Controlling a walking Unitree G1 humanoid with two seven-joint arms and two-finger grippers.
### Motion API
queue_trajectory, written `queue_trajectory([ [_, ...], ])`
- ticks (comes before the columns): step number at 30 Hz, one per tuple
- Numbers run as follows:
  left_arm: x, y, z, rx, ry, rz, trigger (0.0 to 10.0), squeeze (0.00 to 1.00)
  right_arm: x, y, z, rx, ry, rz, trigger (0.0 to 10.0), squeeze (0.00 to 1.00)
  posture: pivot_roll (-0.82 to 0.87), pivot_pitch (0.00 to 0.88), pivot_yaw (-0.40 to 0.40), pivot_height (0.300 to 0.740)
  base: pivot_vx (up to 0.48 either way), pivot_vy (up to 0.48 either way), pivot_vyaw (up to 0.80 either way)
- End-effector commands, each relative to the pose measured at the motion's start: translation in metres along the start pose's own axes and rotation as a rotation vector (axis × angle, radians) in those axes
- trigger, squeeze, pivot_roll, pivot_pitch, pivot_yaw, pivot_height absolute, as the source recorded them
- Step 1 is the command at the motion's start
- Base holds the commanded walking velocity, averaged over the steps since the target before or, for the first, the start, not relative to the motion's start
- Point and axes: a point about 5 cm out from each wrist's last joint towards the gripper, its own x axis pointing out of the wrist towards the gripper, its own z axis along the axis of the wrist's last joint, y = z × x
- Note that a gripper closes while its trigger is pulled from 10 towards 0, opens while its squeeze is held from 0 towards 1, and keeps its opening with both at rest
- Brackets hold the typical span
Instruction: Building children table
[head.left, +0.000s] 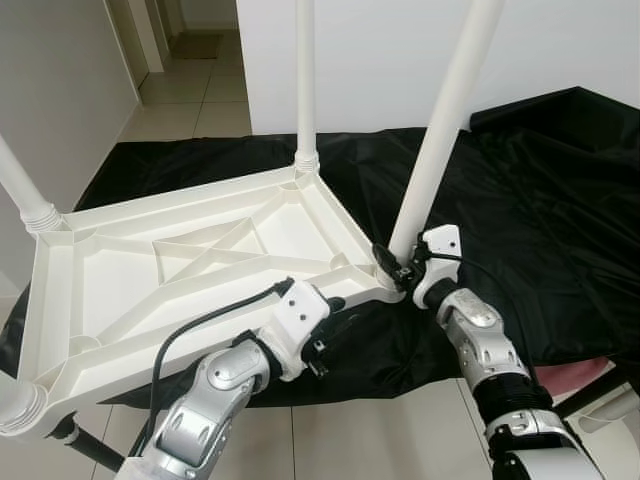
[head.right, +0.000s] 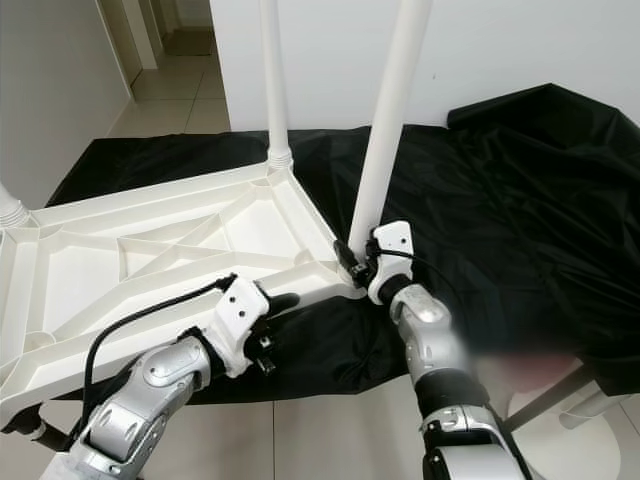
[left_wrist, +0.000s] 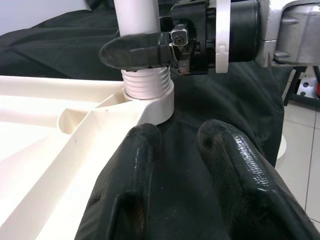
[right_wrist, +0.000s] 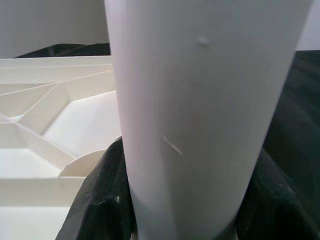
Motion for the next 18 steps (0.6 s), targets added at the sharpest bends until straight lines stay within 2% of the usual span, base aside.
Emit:
queue_trajectory([
  [1, 0.0, 0.005, -0.003, 0.004, 0.007, 0.048, 10.0, 0.0, -0.007, -0.003, -0.013, 0.037, 0.057, -0.104, 10.0, 0.0, -0.01, 0.035, 0.033, 0.74, 0.0, 0.0, 0.0],
  [8, 0.001, 0.008, -0.003, 0.015, 0.012, 0.068, 10.0, 0.0, -0.014, 0.015, -0.014, 0.08, 0.043, -0.203, 10.0, 0.0, -0.01, 0.031, 0.026, 0.74, 0.0, 0.0, 0.0],
  [13, 0.002, 0.014, -0.003, 0.027, 0.013, 0.095, 10.0, 0.0, -0.023, 0.035, -0.014, 0.125, 0.047, -0.354, 10.0, 0.0, -0.01, 0.019, 0.015, 0.74, 0.0, 0.0, 0.0],
  [14, 0.002, 0.014, -0.003, 0.027, 0.013, 0.095, 10.0, 0.0, -0.023, 0.035, -0.014, 0.125, 0.047, -0.354, 10.0, 0.0, -0.01, 0.019, 0.015, 0.74, 0.0, 0.0, 0.0],
  [16, 0.004, 0.018, -0.001, 0.038, 0.013, 0.122, 10.0, 0.0, -0.028, 0.044, -0.013, 0.162, 0.052, -0.439, 10.0, 0.0, -0.01, 0.016, 0.013, 0.74, 0.0, 0.0, 0.0],
  [18, 0.004, 0.019, 0.0, 0.038, 0.013, 0.127, 10.0, 0.0, -0.029, 0.045, -0.012, 0.165, 0.053, -0.452, 10.0, 0.0, -0.01, 0.016, 0.013, 0.74, 0.0, 0.0, 0.0],
])
